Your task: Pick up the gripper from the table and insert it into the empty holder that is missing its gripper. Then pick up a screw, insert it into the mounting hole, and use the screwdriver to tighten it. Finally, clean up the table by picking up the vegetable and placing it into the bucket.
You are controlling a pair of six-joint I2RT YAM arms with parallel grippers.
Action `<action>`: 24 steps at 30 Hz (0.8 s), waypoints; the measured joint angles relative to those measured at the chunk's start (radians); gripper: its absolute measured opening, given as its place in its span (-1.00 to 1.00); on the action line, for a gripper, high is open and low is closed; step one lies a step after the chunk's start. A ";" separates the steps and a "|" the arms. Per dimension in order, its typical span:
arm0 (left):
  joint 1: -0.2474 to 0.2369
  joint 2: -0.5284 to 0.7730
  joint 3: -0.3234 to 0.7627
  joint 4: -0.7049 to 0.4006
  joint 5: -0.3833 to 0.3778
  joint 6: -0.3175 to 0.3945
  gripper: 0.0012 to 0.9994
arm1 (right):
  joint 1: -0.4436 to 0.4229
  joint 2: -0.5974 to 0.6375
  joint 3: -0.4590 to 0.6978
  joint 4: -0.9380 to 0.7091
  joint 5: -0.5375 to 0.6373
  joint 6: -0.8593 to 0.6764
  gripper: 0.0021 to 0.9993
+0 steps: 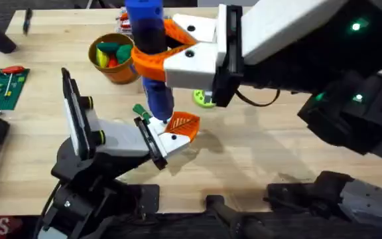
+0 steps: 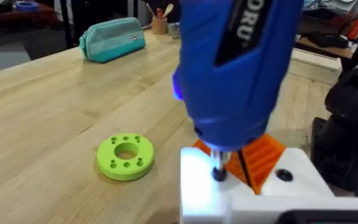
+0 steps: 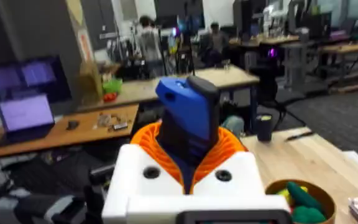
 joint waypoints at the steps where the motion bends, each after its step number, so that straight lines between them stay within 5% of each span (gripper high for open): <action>1: 0.000 0.000 0.000 0.000 0.000 0.000 -0.99 | 0.000 0.000 0.000 0.003 -0.001 0.000 -0.92; 9: 0.000 0.000 0.006 0.016 0.001 0.000 -0.99 | -0.077 0.009 -0.036 0.136 -0.063 0.173 -0.92; 24: -0.004 0.000 0.014 0.007 0.007 0.002 -0.99 | -0.117 0.008 -0.037 0.213 -0.122 0.234 -0.92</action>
